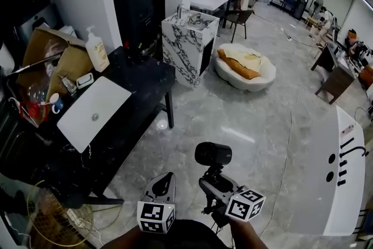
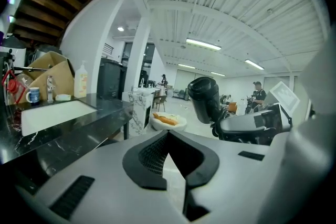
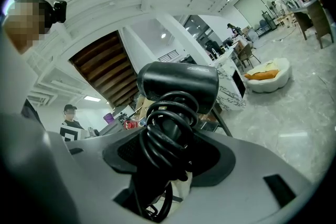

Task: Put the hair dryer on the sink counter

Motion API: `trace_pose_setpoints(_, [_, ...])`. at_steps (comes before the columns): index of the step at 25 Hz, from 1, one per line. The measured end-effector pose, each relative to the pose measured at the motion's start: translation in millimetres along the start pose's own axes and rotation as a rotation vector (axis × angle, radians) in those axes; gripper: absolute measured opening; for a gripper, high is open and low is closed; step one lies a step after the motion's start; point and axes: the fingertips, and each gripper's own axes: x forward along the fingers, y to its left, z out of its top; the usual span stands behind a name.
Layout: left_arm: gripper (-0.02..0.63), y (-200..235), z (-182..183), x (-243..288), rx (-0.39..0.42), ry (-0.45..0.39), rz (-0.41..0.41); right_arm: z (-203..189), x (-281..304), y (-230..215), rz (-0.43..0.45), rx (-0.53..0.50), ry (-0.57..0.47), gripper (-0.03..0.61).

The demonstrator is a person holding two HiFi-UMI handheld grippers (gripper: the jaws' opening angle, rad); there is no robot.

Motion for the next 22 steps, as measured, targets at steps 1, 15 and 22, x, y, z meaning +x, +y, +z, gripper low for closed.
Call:
trace_pose_setpoints(1, [0.006, 6, 4, 4, -0.003, -0.002, 0.0, 5, 7, -1, -0.001, -0.001, 0.001, 0.255])
trace_pose_setpoints(15, [0.006, 88, 57, 50, -0.015, -0.063, -0.046, 54, 98, 4, -0.059, -0.037, -0.015, 0.256])
trace_pose_setpoints(22, [0.006, 124, 75, 59, -0.029, -0.092, -0.03, 68, 134, 6, -0.065, -0.05, -0.003, 0.256])
